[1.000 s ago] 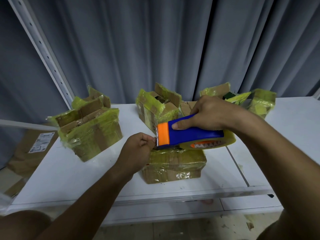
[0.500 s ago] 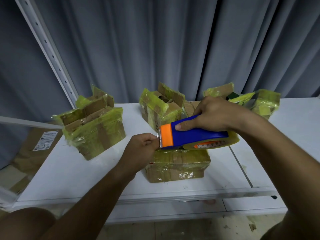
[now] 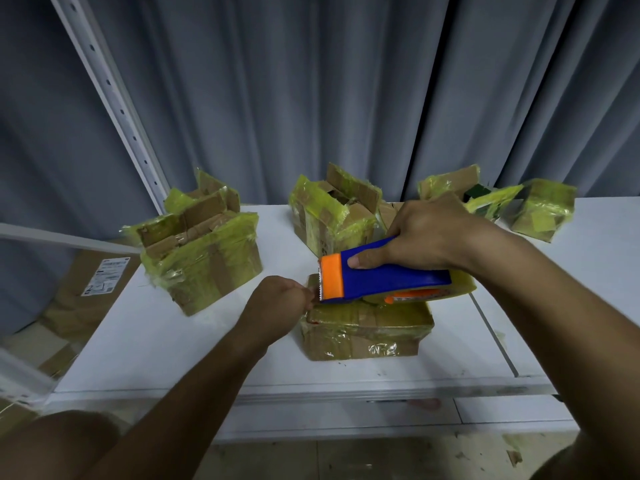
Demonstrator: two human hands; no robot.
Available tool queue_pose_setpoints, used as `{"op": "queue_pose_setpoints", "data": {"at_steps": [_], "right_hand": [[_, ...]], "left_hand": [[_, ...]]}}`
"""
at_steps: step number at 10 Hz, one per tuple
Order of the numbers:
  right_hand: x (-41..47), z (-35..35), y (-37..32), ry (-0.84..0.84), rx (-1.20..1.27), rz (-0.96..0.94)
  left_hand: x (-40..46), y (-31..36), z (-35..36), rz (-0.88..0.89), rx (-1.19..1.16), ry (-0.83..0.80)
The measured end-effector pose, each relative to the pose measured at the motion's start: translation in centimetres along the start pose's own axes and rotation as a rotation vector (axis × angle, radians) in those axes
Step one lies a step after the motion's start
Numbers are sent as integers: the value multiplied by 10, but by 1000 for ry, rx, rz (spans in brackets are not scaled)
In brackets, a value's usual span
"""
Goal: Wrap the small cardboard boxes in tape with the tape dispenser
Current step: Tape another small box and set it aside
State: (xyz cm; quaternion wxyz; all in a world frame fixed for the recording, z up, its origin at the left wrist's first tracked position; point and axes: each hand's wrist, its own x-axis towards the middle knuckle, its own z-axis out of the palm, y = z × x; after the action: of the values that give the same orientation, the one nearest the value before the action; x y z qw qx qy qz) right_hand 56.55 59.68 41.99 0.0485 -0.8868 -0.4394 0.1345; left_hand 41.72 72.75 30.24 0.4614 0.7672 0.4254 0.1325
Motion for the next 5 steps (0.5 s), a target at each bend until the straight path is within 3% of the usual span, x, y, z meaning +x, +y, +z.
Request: {"op": "queue_pose_setpoints", "data": {"at_steps": [1, 2, 5], "right_hand": [[4, 5, -8, 15, -64, -6], [12, 7, -13, 8, -43, -3], [20, 8, -21, -21, -14, -12]], "left_hand": [[2, -7, 2, 233, 44, -137], [3, -20, 4, 122, 74, 26], [8, -25, 6, 84, -7, -76]]}}
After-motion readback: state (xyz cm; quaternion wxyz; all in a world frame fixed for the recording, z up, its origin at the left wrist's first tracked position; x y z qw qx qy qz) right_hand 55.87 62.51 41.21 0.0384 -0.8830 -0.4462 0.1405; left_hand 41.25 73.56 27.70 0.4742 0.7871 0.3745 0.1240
